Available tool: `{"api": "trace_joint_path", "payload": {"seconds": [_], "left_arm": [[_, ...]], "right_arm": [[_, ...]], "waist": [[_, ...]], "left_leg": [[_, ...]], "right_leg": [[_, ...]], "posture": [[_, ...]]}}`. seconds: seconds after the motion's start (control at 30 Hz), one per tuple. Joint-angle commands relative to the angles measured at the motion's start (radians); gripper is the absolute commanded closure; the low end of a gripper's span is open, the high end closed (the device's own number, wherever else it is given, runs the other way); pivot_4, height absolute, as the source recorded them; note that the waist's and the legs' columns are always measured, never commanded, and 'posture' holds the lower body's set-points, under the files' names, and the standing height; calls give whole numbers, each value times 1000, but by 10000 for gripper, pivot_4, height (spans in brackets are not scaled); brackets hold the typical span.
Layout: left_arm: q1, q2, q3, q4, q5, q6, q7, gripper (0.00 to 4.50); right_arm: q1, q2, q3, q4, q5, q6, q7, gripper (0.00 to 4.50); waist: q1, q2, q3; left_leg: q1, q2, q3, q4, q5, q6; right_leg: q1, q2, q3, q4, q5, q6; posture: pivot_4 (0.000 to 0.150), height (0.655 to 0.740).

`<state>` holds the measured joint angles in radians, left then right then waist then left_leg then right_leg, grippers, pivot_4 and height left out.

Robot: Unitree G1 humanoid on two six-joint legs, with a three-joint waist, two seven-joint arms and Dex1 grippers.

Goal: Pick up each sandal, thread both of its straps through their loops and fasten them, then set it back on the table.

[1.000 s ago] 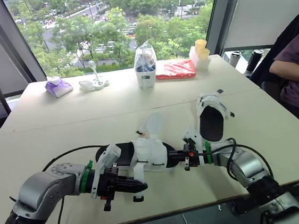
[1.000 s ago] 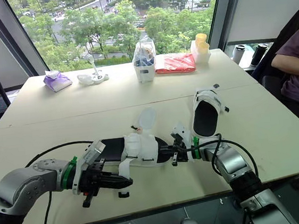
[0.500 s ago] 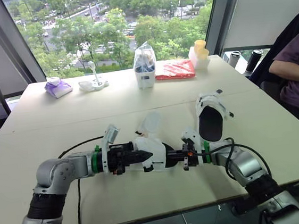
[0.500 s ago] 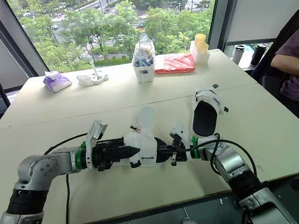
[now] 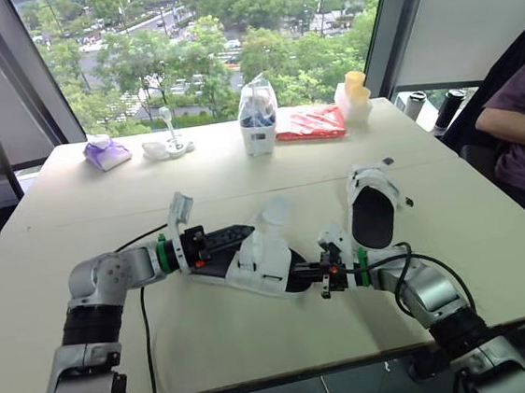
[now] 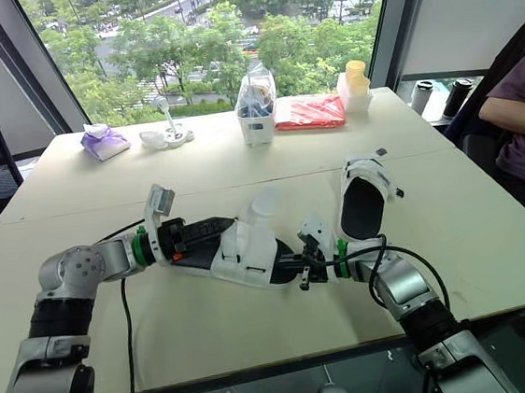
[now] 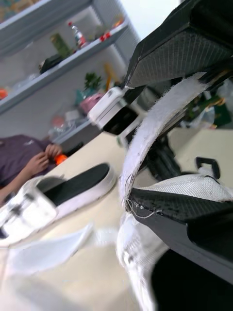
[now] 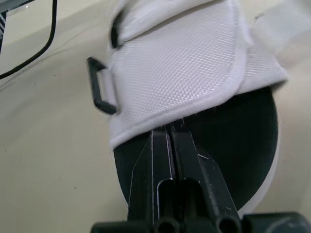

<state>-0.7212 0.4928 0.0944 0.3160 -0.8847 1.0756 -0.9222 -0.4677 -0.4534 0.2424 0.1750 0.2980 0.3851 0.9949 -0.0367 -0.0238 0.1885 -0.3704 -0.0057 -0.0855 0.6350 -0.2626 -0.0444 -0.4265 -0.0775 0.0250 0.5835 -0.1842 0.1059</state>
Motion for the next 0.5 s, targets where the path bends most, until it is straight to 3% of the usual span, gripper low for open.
{"api": "trace_joint_path", "payload": {"seconds": [0.03, 0.5], "left_arm": [[-85, -12, 54, 66, 34, -80, 5, 11465], [-90, 32, -60, -42, 68, -7, -181, 11465]], "right_arm": [[35, -10, 24, 66, -57, 23, -17, 45000], [45, -11, 22, 66, -56, 16, -27, 45000]], "waist": [[3, 0, 0], [4, 0, 0]], "left_leg": [[0, 0, 0, 0, 0, 0], [-1, -1, -1, -1, 0, 0]], "right_leg": [[0, 0, 0, 0, 0, 0], [0, -1, 0, -1, 1, 1]], "posture": [[1500, 7400], [1500, 7400]]}}
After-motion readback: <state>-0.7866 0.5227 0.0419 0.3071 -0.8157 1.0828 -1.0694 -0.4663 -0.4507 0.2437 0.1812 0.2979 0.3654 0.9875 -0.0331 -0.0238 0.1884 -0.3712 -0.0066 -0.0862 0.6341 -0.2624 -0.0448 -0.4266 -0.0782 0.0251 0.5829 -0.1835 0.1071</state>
